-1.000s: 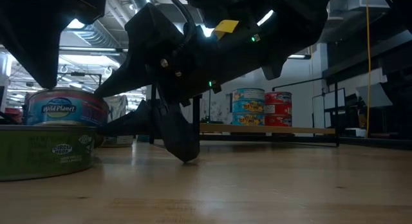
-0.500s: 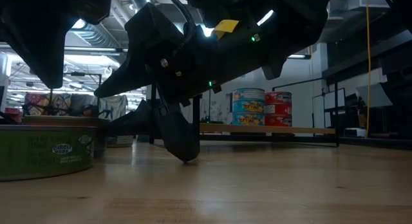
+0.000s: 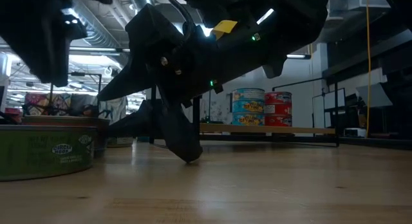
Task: Stack canned seafood by type on shelf
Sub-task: Put the middle blue tuna can on the shelf
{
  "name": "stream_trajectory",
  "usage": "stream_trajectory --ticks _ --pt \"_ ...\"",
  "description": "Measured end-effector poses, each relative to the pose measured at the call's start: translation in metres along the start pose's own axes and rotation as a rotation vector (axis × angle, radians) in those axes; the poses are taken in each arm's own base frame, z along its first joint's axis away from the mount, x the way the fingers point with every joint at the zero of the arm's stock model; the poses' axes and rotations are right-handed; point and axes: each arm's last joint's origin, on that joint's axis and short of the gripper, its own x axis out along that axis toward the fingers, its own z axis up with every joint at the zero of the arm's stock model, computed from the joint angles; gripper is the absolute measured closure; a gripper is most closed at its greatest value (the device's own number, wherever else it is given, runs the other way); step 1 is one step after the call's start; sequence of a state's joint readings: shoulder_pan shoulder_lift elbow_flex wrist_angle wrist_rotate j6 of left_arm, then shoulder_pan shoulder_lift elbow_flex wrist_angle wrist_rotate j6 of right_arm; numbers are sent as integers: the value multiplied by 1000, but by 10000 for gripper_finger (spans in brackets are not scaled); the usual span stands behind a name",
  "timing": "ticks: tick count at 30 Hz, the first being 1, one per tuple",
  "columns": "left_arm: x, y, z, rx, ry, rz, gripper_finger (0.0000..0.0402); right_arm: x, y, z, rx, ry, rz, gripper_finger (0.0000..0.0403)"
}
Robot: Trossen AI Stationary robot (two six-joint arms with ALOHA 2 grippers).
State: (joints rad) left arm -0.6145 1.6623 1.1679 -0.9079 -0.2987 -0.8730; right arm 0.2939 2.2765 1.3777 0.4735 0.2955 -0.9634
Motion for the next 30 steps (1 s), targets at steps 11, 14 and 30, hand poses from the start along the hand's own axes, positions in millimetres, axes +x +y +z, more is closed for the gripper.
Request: stream_trajectory --ticks 11,14,30 --pt "28 -9 -12 210 82 134 265 0 1 0 26 1 3 141" --pt "31 -9 -13 214 82 153 271 0 0 0 27 1 2 141" --pt "45 -16 -16 336 79 201 323 0 0 0 27 4 1 141"
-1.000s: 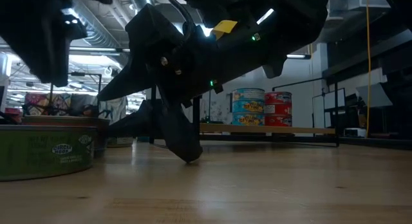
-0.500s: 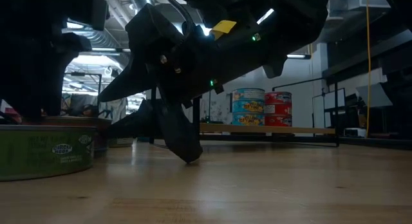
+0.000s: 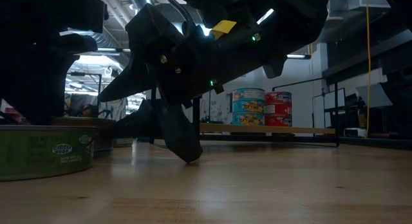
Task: Stack canned seafood by type on shelf
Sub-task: Put the middle blue tuna can on the shelf
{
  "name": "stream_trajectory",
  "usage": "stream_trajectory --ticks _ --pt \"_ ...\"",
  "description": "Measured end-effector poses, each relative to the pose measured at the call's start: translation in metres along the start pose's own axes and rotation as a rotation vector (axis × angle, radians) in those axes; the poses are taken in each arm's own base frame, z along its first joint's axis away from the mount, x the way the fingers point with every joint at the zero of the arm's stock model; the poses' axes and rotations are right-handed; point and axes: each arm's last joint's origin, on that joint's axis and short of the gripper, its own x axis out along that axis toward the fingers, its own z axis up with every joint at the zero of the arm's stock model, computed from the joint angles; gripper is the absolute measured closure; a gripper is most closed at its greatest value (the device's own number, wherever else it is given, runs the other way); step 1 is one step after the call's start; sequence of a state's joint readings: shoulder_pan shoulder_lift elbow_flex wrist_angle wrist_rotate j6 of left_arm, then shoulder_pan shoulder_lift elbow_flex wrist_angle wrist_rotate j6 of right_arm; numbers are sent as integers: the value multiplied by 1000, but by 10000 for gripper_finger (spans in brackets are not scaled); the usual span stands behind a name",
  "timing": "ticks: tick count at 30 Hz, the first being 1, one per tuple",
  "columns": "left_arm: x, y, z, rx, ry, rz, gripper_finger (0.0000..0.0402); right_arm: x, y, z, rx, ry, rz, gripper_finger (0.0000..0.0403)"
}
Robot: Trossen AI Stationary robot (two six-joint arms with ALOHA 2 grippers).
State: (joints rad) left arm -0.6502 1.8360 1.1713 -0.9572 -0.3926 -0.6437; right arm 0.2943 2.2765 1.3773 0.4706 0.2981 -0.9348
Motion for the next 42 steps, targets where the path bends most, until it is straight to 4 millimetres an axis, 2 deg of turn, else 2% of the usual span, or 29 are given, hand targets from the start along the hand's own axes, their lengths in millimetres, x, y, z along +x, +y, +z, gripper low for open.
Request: stream_trajectory --ticks 6,13,25,37,42 --pt "0 -1 2 -16 -17 -4 394 0 0 0 0 0 0 141" --pt "0 -2 3 -72 -35 -20 399 0 0 0 -1 0 0 141" --pt "-18 5 6 -270 -64 -63 401 -3 6 8 -31 -24 19 141" --pt "-20 8 7 -333 -86 -51 401 -4 8 10 -52 -29 20 141" --pt "-22 9 7 -351 -94 -56 401 -4 7 8 -53 19 -14 141"
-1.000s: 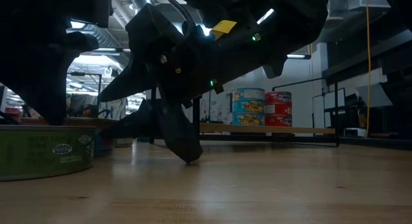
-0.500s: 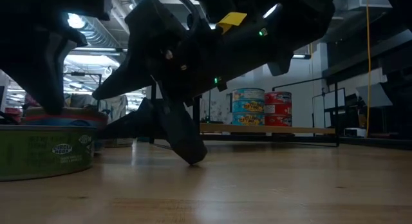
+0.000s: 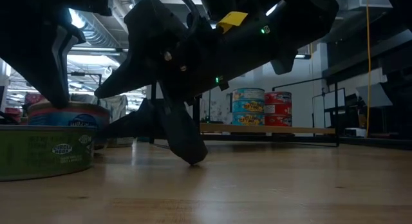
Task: Stack canned seafood by type on shelf
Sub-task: Put the middle blue tuna can on the shelf
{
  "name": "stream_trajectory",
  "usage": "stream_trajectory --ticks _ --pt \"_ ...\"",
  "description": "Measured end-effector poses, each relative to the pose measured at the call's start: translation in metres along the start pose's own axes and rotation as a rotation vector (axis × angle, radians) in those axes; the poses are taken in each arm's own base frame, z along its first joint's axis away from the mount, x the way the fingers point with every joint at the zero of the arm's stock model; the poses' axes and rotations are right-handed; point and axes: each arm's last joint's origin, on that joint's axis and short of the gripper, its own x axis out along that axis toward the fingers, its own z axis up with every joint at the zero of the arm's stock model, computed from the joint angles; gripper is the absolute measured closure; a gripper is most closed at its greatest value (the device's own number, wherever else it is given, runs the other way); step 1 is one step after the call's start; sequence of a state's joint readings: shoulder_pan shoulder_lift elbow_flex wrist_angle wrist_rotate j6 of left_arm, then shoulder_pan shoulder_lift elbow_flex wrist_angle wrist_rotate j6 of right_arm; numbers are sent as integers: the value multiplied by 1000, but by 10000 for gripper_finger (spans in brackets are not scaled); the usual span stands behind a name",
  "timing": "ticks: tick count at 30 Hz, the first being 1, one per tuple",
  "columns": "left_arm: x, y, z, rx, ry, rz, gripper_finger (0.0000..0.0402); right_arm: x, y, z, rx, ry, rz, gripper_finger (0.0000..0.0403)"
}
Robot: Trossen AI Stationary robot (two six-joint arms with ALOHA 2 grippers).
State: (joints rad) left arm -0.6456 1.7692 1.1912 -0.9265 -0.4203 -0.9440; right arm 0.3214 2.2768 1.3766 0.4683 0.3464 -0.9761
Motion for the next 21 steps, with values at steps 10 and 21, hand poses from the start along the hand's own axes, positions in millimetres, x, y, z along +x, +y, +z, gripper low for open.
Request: stream_trajectory --ticks 10,21 --pt "-12 6 3 -46 -40 -26 401 0 0 -1 -3 13 -1 141" --pt "-15 3 9 -75 -82 -79 401 0 0 -1 -3 13 -1 141"
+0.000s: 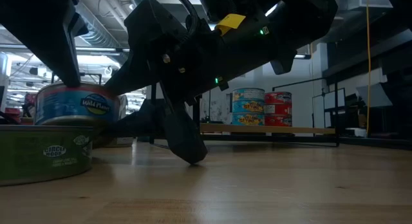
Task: Stack canned seafood by type on shelf
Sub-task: Put the middle blue tuna can on the shelf
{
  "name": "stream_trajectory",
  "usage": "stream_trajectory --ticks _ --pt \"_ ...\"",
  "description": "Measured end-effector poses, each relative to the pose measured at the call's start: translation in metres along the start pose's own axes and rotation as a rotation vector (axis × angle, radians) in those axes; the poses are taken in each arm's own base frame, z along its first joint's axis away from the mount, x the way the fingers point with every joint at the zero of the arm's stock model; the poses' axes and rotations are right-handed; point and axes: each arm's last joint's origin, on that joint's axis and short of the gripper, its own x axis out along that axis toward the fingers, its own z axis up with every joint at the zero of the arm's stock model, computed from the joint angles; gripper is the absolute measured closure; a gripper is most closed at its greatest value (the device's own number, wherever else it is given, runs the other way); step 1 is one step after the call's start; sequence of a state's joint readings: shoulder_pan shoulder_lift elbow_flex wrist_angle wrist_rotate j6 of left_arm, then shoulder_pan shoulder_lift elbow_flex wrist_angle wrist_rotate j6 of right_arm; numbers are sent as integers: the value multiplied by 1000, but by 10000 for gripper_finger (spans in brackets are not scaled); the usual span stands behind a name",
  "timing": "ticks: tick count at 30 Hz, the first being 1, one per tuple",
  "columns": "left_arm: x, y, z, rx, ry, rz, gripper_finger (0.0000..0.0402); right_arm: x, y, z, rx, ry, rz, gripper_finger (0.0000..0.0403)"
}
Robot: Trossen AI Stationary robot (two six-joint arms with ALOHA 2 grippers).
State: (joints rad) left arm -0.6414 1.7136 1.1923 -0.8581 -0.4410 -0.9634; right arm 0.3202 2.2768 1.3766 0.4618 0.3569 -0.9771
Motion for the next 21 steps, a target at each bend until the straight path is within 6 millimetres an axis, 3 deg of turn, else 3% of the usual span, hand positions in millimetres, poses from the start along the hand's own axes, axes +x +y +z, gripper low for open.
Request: stream_trajectory --ticks 6,13,21 --pt "1 0 4 18 -14 -10 401 0 0 0 1 -1 -1 151" --pt "0 0 6 23 -24 -18 401 0 0 0 -3 2 -2 225" --pt "-1 1 8 -107 -15 -43 368 -3 -4 2 4 1 -8 215"
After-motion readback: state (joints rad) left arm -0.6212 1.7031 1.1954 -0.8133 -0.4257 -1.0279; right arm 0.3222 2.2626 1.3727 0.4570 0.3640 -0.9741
